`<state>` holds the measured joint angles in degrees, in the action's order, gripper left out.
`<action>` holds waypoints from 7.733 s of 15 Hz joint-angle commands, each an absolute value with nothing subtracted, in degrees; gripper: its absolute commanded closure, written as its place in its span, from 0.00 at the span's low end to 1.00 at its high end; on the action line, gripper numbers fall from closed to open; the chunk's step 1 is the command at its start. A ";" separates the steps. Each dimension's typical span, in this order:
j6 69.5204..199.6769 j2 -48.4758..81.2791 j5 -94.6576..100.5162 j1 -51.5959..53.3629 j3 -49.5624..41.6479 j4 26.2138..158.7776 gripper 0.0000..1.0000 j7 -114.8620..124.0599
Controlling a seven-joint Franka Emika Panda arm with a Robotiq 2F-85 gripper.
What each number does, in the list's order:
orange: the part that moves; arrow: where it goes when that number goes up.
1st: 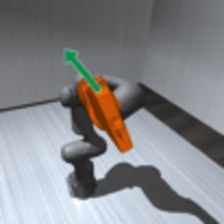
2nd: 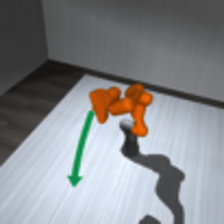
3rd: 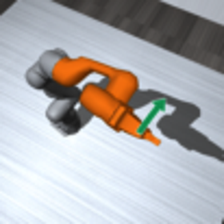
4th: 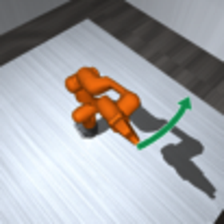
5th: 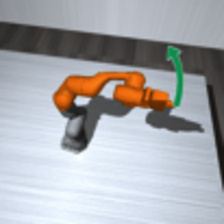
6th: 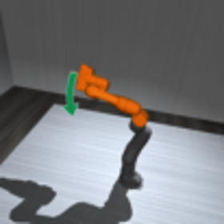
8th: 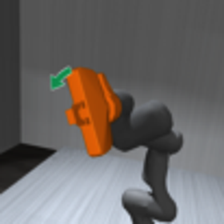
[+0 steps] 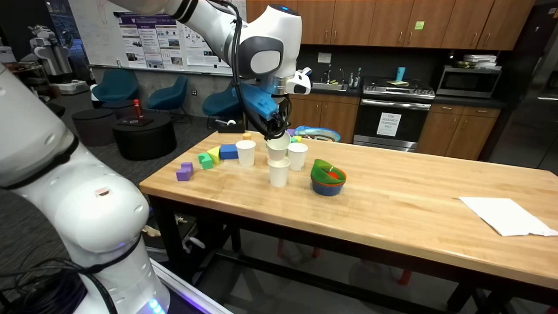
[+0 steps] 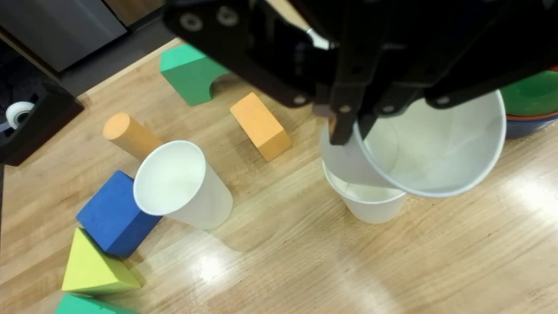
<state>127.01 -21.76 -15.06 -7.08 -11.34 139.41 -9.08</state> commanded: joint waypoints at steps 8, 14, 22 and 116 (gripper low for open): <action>129.62 -18.54 -15.95 -6.94 -13.14 138.89 0.99 -10.86; 130.58 -17.52 -16.11 -6.84 -13.24 138.99 0.99 -11.01; 130.34 -18.40 -15.51 -6.75 -12.74 139.85 0.99 -10.77; 145.89 -0.54 2.90 -0.50 2.43 133.98 0.10 4.43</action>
<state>147.64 -1.80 2.91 -1.33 3.16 136.08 4.04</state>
